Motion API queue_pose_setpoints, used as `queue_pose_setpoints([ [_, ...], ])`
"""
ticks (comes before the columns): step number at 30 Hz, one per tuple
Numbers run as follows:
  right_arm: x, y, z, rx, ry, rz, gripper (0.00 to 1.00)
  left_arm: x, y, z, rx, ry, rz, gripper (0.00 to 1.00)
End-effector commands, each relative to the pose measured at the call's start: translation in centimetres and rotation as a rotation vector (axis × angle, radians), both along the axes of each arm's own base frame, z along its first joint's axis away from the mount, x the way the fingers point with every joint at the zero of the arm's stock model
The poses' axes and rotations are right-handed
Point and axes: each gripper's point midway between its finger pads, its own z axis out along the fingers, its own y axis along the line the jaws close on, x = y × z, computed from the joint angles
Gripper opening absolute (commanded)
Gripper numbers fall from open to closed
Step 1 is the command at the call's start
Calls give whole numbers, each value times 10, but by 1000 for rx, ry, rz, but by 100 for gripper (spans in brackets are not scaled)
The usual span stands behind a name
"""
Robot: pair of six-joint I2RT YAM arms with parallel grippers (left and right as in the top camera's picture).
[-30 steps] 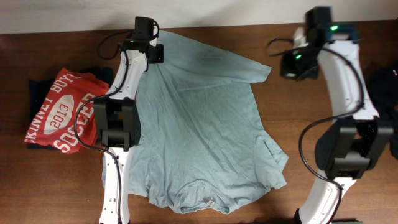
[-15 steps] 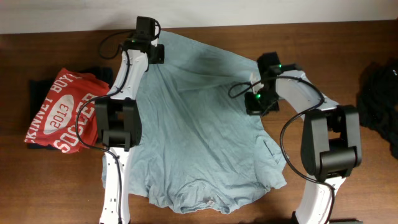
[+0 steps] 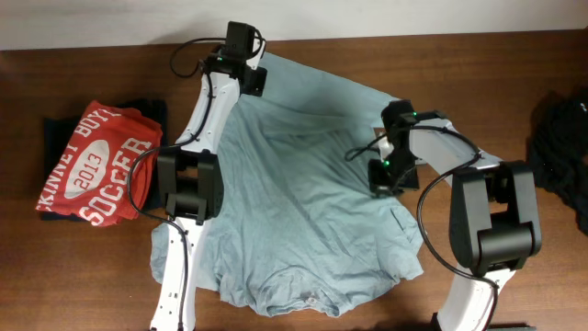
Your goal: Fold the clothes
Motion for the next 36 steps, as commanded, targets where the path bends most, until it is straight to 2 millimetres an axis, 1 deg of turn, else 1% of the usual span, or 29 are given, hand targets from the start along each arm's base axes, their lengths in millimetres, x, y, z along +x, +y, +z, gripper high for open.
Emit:
queue_pose_setpoints([
  [1,-36,-39,-15,-256,138,-98,4,2,-2,-2,-12,-1,-74,4],
  [2,-40,-43,-13,-287,154,-111,4,0,-13,-2,-37,3,-136,4],
  [4,-43,-44,-12,-298,166,-123,4,-4,-30,0,-72,2,-223,4],
  [6,-42,-44,-13,-297,159,-123,4,-6,-39,1,-81,-4,-250,5],
  [9,-39,-43,-14,-289,146,-109,4,-11,-60,2,-91,-15,-351,6],
  [10,-38,-43,-14,-287,142,-104,4,-12,-64,1,-77,-18,-365,6],
  [13,-41,-43,-13,-283,157,-100,4,-11,-61,-7,-33,-16,-347,6],
  [17,-60,-39,-6,-264,241,-105,4,-12,-61,-20,-32,1,-346,6],
  [18,-61,-38,-6,-263,247,-104,4,-12,-61,-22,-31,4,-346,6],
  [21,-61,-37,-6,-269,245,-117,4,-12,-61,-28,-31,6,-345,6],
  [23,-59,-34,-6,-256,240,-126,4,-10,-60,-28,-27,-2,-341,6],
  [26,-43,-31,-3,-217,156,-94,4,-2,-51,-25,-26,-23,-311,7],
  [29,-21,-26,16,-179,24,-101,4,9,-35,-19,-19,-53,-213,6],
  [30,-13,-24,26,-169,-32,-106,4,13,-33,-16,-24,-64,-198,6],
  [31,0,-23,46,-150,-130,-115,6,18,-24,-10,-31,-78,-155,6],
  [32,6,-22,58,-140,-182,-119,6,22,-15,-7,-32,-85,-99,6],
  [34,14,-21,74,-125,-253,-117,8,27,-2,-2,-32,-98,-19,6],
  [36,19,-20,85,-115,-302,-121,8,30,0,2,-51,-108,-4,5],
])
